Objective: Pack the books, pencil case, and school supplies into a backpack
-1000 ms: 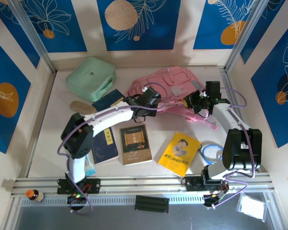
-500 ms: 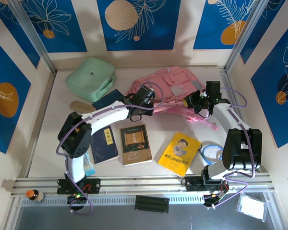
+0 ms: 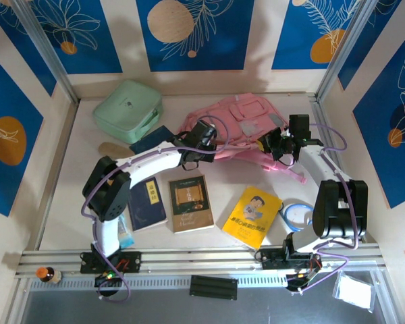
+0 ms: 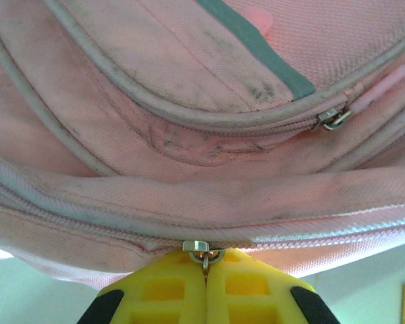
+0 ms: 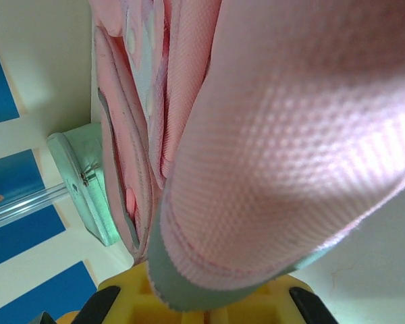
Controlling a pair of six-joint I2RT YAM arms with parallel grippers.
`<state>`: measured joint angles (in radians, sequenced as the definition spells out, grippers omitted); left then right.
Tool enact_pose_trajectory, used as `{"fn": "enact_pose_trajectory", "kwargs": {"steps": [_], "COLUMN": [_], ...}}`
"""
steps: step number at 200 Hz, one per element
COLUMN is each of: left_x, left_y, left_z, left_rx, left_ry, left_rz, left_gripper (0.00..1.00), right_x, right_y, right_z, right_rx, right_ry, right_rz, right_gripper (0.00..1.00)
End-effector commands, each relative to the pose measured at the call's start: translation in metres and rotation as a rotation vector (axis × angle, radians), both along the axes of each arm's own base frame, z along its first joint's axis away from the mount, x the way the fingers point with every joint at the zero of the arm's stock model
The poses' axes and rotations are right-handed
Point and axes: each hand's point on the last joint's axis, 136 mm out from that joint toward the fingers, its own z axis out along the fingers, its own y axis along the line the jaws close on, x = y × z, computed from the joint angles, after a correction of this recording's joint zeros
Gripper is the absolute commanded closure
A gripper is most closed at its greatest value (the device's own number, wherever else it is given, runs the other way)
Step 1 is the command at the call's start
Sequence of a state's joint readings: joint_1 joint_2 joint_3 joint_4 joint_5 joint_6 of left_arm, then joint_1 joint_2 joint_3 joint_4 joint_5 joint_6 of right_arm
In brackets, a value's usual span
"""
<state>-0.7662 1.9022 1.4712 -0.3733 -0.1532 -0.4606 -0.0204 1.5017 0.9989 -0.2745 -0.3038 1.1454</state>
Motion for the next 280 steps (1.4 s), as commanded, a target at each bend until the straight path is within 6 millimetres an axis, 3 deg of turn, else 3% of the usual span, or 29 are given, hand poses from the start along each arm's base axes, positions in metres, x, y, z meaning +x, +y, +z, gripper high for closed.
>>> {"fn": "enact_pose_trajectory", "kwargs": {"steps": [1, 28, 52, 83, 91, 119, 145, 177, 214, 243, 280], "left_x": [0.010, 0.010, 0.009, -0.001, -0.004, -0.012, -0.022, -0.031, -0.039, -0.053, -0.080], "left_y": [0.020, 0.036, 0.048, 0.033, 0.026, 0.009, -0.002, -0.015, -0.033, -0.043, -0.055], "left_z": [-0.009, -0.009, -0.021, -0.030, -0.029, -0.020, -0.015, -0.012, -0.007, -0.007, -0.004], "left_rx": [0.036, 0.031, 0.042, 0.007, -0.013, -0.044, -0.064, -0.067, -0.096, -0.078, -0.062], "left_ry": [0.005, -0.011, 0.001, 0.064, 0.082, 0.133, 0.219, 0.292, 0.325, 0.334, 0.338], "left_rz": [0.035, 0.008, -0.015, -0.128, -0.161, -0.222, -0.251, -0.263, -0.299, -0.342, -0.406], "left_gripper": [1.00, 1.00, 1.00, 1.00, 1.00, 1.00, 1.00, 1.00, 1.00, 1.00, 1.00], "right_x": [0.012, 0.014, 0.024, 0.041, 0.043, 0.034, 0.012, -0.025, -0.051, -0.049, -0.023], "right_y": [0.002, -0.016, -0.031, -0.032, -0.032, -0.044, -0.057, -0.044, -0.005, 0.013, 0.019], "right_z": [0.019, 0.000, -0.020, -0.034, -0.035, -0.032, -0.025, -0.030, -0.033, -0.046, -0.063], "right_rx": [-0.004, -0.099, -0.106, -0.128, -0.130, -0.214, -0.267, -0.221, -0.102, -0.111, -0.162], "right_ry": [-0.102, -0.129, -0.137, -0.161, -0.146, -0.130, -0.075, 0.046, 0.083, 0.105, 0.081], "right_rz": [0.071, 0.099, 0.107, 0.150, 0.152, 0.086, -0.012, -0.067, -0.069, -0.028, 0.064], "right_gripper": [0.94, 0.92, 0.89, 0.81, 0.76, 0.43, 0.35, 0.32, 0.29, 0.29, 0.40]}}
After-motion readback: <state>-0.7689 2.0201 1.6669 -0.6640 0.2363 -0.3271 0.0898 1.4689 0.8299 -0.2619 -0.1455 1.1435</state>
